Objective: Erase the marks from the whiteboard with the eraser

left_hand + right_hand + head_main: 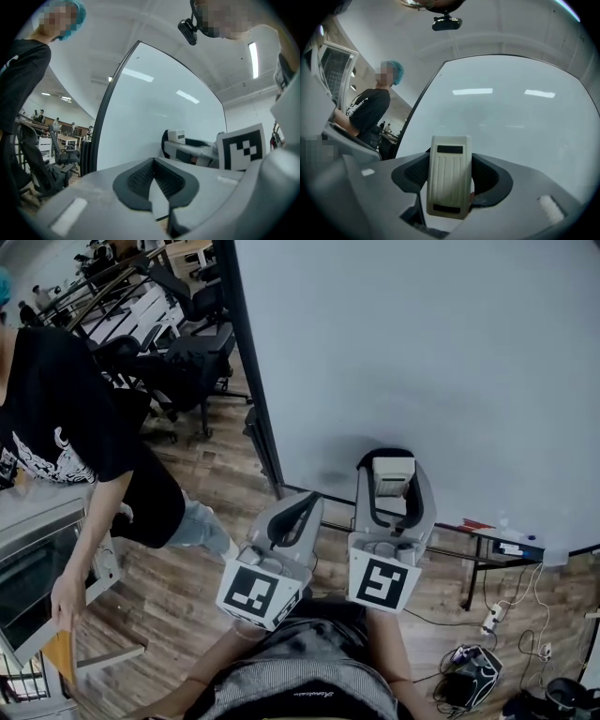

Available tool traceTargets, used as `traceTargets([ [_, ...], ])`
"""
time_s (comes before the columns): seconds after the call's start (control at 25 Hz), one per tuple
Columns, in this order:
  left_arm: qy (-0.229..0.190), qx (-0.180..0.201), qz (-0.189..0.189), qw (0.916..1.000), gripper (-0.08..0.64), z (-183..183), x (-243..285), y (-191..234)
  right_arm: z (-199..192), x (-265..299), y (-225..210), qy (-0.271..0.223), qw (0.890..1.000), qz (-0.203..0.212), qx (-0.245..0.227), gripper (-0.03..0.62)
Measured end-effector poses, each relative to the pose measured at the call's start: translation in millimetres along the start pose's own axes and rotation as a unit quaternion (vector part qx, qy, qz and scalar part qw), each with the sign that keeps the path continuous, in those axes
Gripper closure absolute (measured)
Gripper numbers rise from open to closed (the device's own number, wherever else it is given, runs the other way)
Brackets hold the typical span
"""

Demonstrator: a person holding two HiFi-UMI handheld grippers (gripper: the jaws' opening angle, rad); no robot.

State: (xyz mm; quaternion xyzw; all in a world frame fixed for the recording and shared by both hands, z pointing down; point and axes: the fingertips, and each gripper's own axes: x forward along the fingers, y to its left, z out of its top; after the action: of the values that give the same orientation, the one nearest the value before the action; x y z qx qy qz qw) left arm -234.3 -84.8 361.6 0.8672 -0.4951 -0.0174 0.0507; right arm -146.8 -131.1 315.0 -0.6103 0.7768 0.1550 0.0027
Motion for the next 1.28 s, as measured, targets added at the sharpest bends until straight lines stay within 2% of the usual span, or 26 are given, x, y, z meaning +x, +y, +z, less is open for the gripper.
traceTargets([
  [0.2, -0.002, -0.005, 0.011, 0.9999, 0.561, 6.4, 3.2, -3.4, 0.6, -3.9, 4.0, 0.004, 1.000, 0.015, 0.010, 0.328],
  [0.68, -0.017, 0.011, 0.029, 0.9994, 0.561, 12.6, 1.7, 7.0, -1.5, -4.6, 25.6, 0.015, 0.998, 0.057, 0.027, 0.328],
  [0.92, -0.026, 0.016, 0.038, 0.9988, 0.561, 18.8, 2.2, 11.1, 0.7, -4.8, 37.9, 0.019, 0.995, 0.079, 0.054, 0.328],
  [1.28, -0.021, 0.012, 0.053, 0.9983, 0.561, 17.4, 2.6, 18.8, -2.0, -1.1, 48.1, 0.025, 0.993, 0.103, 0.047, 0.330],
])
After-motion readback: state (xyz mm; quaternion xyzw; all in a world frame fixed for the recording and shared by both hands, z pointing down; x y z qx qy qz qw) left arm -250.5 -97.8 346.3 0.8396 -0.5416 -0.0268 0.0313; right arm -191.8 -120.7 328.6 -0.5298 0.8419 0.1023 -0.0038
